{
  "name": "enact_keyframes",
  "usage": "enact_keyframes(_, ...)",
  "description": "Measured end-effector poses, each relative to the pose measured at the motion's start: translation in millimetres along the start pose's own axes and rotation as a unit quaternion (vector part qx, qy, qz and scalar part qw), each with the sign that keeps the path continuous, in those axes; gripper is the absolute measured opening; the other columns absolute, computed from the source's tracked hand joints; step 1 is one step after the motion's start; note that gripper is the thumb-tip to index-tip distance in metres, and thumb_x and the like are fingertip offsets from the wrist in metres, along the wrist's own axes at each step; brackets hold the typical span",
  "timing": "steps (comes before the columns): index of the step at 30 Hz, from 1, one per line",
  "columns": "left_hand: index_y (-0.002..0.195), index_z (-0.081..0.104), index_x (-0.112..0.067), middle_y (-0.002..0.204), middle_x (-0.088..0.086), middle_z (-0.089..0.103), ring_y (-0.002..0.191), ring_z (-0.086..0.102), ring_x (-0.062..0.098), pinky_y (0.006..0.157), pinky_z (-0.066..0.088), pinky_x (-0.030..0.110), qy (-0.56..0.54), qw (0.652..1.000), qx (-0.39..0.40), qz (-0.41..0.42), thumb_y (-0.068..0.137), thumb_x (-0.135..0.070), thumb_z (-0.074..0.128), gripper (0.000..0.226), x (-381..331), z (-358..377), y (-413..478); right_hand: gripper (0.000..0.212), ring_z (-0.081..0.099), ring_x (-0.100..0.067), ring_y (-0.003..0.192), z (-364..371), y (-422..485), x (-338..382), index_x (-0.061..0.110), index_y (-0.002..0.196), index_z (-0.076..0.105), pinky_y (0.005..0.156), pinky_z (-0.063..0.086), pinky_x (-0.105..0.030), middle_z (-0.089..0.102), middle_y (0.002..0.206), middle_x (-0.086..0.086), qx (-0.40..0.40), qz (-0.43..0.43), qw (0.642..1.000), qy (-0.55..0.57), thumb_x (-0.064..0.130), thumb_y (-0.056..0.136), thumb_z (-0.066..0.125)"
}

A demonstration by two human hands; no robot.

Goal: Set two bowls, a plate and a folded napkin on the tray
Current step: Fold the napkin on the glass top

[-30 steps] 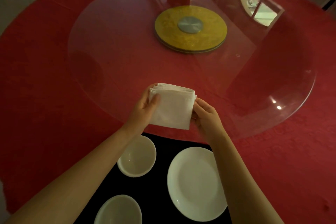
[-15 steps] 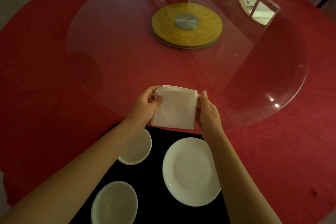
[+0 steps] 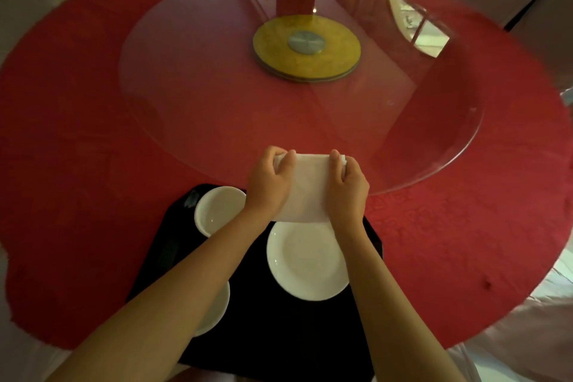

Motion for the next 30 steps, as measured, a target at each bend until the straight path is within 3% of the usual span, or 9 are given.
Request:
enact_keyframes(4,0.094,0.053,-0.012,0.08,-0.005,0.055,0.074,0.05,0.017,0.062,0.031,0.026,0.028,0.999,-0.002,0.027,0.093,-0.034,0.046,0.023,11,-4,-29,0.032,0.047,0.001,0.052,-12,-26,-14,0.014,0.075,0.062,0.051,0.036,-0.004,0.051,0.058,0.012,-0.026,0.028,0.999,-0.034,0.029,0.097,0.045)
enact_keyframes(7,0.095,0.054,-0.011,0.073,-0.009,0.054,0.067,0.049,0.013,0.054,0.027,0.02,0.018,0.998,0.002,0.06,0.093,-0.03,0.047,0.02,16,-10,-60,0.031,0.051,0.002,0.053,-23,-61,-26,0.013,0.082,0.067,0.052,0.037,-0.003,0.054,0.06,0.013,-0.048,0.056,0.996,-0.045,0.03,0.096,0.046)
enact_keyframes(10,0.094,0.054,-0.013,0.073,-0.009,0.055,0.063,0.051,0.007,0.055,0.035,0.017,-0.005,0.997,0.035,0.069,0.093,-0.027,0.047,0.016,33,-16,-95,0.032,0.05,0.009,0.053,-37,-106,-36,0.019,0.07,0.063,0.051,0.037,-0.004,0.053,0.056,0.011,-0.073,0.067,0.993,-0.063,0.029,0.096,0.046)
enact_keyframes(12,0.095,0.055,-0.015,0.076,-0.01,0.057,0.065,0.053,0.001,0.058,0.038,0.008,-0.016,0.996,0.064,0.067,0.093,-0.027,0.047,0.014,49,-20,-122,0.038,0.048,0.008,0.048,-46,-139,-43,0.03,0.057,0.051,0.048,0.036,-0.005,0.045,0.05,0.01,-0.086,0.076,0.99,-0.085,0.028,0.095,0.048)
enact_keyframes(14,0.097,0.055,-0.017,0.08,-0.01,0.058,0.067,0.053,0.003,0.058,0.039,0.005,-0.007,0.995,0.083,0.056,0.093,-0.028,0.046,0.015,66,-25,-149,0.039,0.048,0.006,0.048,-51,-170,-53,0.03,0.055,0.05,0.047,0.035,-0.007,0.045,0.049,0.01,-0.088,0.098,0.986,-0.102,0.028,0.094,0.049)
enact_keyframes(17,0.098,0.055,-0.017,0.083,-0.006,0.059,0.07,0.052,0.011,0.055,0.038,0.011,0.007,0.996,0.087,0.035,0.093,-0.029,0.045,0.016,85,-31,-176,0.029,0.05,0.002,0.053,-52,-203,-68,0.017,0.07,0.064,0.05,0.037,-0.01,0.054,0.057,0.011,-0.084,0.137,0.98,-0.118,0.026,0.094,0.05)
enact_keyframes(23,0.101,0.053,-0.015,0.09,0.003,0.064,0.081,0.058,0.021,0.063,0.039,0.028,0.03,0.991,0.126,-0.016,0.094,-0.03,0.043,0.019,108,-30,-191,0.019,0.051,0.004,0.063,-52,-224,-83,0.017,0.079,0.066,0.058,0.038,-0.004,0.055,0.064,0.018,-0.083,0.174,0.971,-0.144,0.026,0.092,0.054)
enact_keyframes(27,0.117,0.05,-0.019,0.11,0.005,0.062,0.089,0.053,0.015,0.072,0.039,0.027,0.04,0.981,0.174,-0.08,0.094,-0.033,0.043,0.028,130,-26,-185,0.022,0.053,-0.011,0.066,-45,-220,-94,0.012,0.082,0.063,0.059,0.036,-0.025,0.057,0.069,0.006,-0.072,0.188,0.966,-0.163,0.026,0.093,0.051)
enact_keyframes(30,0.131,0.041,-0.021,0.119,0.005,0.06,0.096,0.055,0.018,0.076,0.043,0.03,0.048,0.965,0.209,-0.153,0.093,-0.03,0.044,0.039,144,-23,-182,0.024,0.053,-0.018,0.074,-41,-216,-105,0.008,0.09,0.06,0.065,0.038,-0.03,0.057,0.079,0.0,-0.051,0.203,0.959,-0.193,0.024,0.096,0.044)
Point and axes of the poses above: each hand's wrist, its own y-axis towards the middle knuckle, its own z-axis out of the palm, x = y × z, the point moved 5 cm from there along y, towards the middle knuckle
